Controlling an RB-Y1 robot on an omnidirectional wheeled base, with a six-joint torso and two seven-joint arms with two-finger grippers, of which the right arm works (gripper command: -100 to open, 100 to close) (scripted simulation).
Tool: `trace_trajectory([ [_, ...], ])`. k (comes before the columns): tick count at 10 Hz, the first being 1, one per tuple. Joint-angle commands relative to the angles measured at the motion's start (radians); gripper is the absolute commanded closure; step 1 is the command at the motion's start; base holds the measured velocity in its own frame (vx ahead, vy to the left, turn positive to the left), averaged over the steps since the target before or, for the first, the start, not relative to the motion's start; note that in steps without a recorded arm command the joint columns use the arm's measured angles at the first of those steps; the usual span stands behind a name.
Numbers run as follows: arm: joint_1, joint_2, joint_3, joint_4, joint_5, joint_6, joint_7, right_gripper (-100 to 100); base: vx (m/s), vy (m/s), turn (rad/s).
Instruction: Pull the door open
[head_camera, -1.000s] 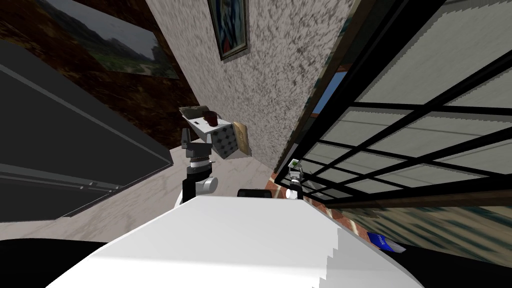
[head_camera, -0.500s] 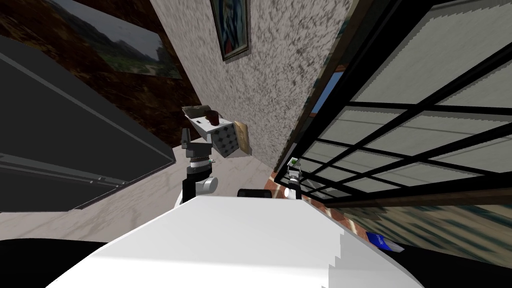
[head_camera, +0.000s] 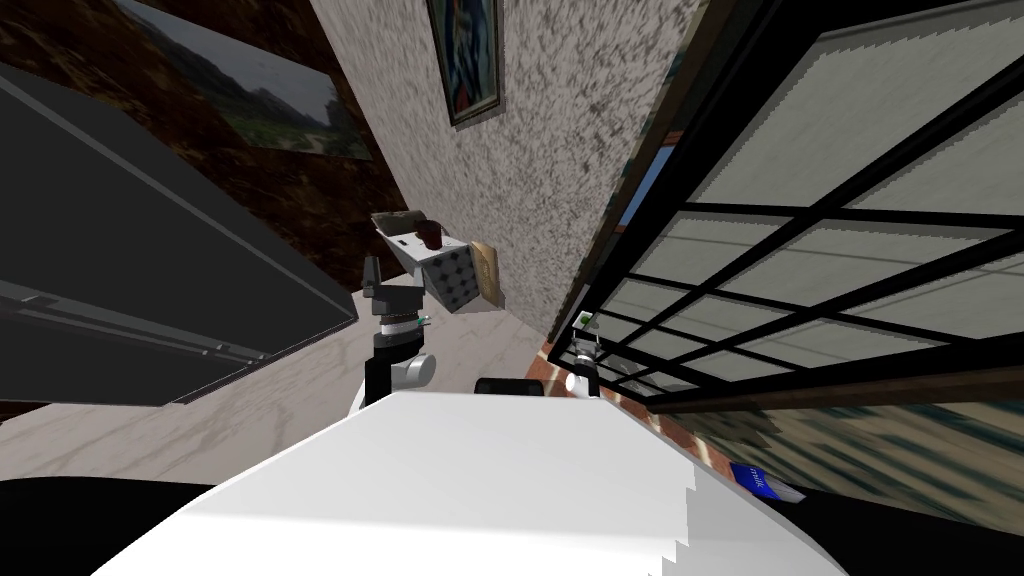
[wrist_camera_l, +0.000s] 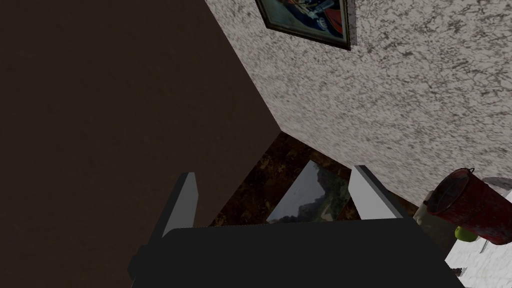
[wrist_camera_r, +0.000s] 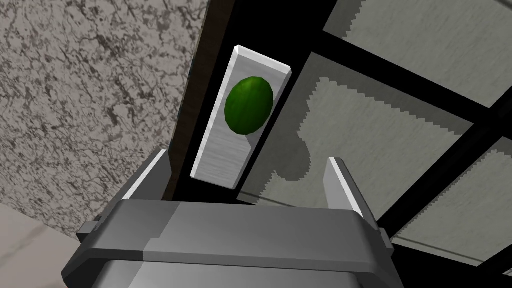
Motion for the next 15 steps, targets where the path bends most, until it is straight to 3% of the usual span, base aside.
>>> trace_trajectory([
  [1, 0.001, 0.005, 0.007, -0.013, -0.013, 0.007, -0.043, -100, -0.059, -0.016, 0.018],
  [8, -0.010, 0.022, 0.038, -0.034, -0.061, 0.016, -0.211, -100, -0.073, -0.018, 0.034],
  [11, -0.013, 0.027, 0.048, -0.041, -0.076, 0.019, -0.262, -100, -0.058, -0.013, 0.022],
  [12, -0.008, 0.026, 0.046, -0.046, -0.073, 0.020, -0.247, -100, -0.025, -0.003, 0.003],
  [13, 0.003, 0.002, 0.043, -0.040, -0.076, 0.016, -0.279, -100, 0.102, -0.005, 0.072],
  [14, 0.003, 0.002, 0.043, -0.040, -0.076, 0.016, -0.279, -100, 0.148, 0.000, 0.048],
  [15, 0.010, -0.013, 0.042, -0.036, -0.078, 0.013, -0.297, -100, 0.163, -0.015, 0.049],
])
